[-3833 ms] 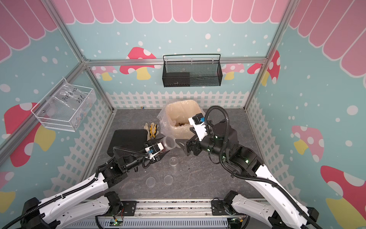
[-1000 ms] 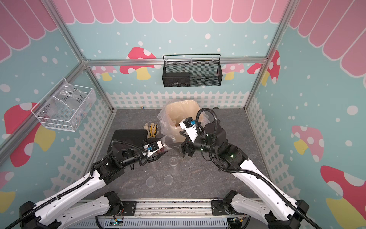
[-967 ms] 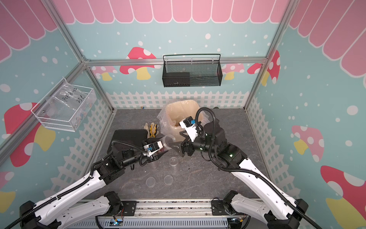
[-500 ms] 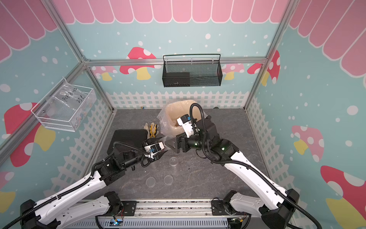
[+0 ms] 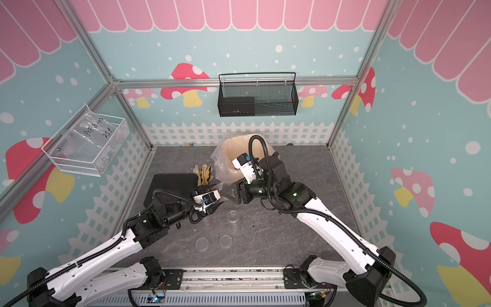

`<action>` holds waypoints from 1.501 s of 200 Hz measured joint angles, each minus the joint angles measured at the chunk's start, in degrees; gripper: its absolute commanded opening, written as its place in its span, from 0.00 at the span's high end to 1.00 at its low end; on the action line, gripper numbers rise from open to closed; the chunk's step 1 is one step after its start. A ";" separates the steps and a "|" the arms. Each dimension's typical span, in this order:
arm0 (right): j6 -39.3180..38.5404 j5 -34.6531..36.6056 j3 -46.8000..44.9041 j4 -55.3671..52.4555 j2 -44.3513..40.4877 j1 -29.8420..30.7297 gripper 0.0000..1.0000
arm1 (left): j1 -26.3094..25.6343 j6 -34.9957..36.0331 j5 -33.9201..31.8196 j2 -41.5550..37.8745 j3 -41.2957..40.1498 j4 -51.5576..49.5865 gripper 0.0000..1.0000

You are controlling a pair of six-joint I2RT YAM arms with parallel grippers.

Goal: Empty the moldy dried flower tea in the jars
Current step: Unscrew the lid from the jar.

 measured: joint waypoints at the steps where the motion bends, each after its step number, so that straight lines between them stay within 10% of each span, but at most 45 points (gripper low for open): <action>1: -0.17 -0.02 0.04 -0.07 0.02 0.00 0.60 | 0.02 -0.02 0.07 0.04 0.02 -0.02 0.84; 48: -27.67 -2.89 2.64 -6.62 0.46 -0.31 0.81 | 1.11 -1.07 7.26 0.85 1.33 -3.06 0.88; 129: -69.11 -3.78 3.50 -14.64 -0.17 0.85 0.85 | 6.38 -2.69 28.30 5.07 4.33 -11.96 0.88; 300: -64.17 -5.22 -7.52 -0.94 -8.48 0.85 0.62 | 5.90 -3.39 30.62 4.96 4.37 -11.15 0.88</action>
